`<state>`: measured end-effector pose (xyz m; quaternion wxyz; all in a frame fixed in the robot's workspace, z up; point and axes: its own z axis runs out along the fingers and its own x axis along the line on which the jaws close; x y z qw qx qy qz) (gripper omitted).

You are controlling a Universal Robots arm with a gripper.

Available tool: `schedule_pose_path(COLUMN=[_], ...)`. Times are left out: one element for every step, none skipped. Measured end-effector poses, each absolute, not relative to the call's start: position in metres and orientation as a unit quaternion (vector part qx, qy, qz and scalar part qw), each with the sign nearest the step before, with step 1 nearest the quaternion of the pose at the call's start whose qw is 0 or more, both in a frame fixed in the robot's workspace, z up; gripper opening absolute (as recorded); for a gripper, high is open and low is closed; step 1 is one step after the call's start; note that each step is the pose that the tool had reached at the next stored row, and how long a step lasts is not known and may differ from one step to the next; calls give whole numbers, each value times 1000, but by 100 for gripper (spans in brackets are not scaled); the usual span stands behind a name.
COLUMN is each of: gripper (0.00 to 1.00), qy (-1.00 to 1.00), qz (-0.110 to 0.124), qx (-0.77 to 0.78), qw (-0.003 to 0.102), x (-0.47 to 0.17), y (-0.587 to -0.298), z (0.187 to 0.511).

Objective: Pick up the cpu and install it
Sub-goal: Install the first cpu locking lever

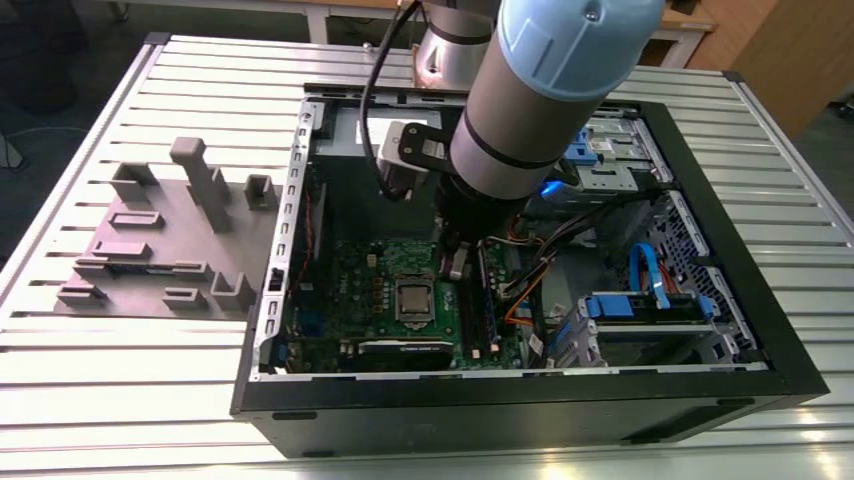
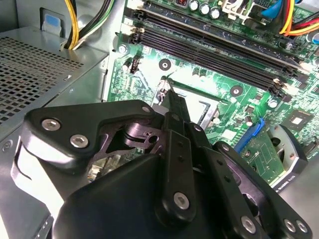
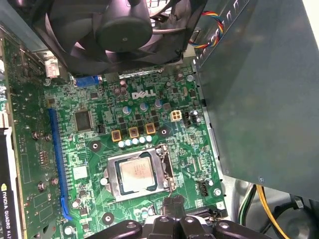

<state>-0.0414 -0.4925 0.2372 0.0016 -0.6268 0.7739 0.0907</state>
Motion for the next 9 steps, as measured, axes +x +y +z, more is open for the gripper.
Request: schedule_pose_path(gripper=[11, 11, 11, 11, 11, 11, 11, 11, 11], qy=[772, 769, 765, 763, 761, 760, 760, 760, 759], qz=[91, 91, 91, 91, 91, 91, 91, 91, 91], qx=[-629, -633, -637, -641, -643, -644, -644, -644, -644], qw=[1, 1, 0, 0, 0, 0, 0, 0, 0], x=[-41, -41, -41, -41, -41, -41, -41, -41, -41], y=[-492, -492, -492, -493, -493, -494, -494, -494, -494], z=[237, 237, 237, 236, 236, 236, 235, 235, 235])
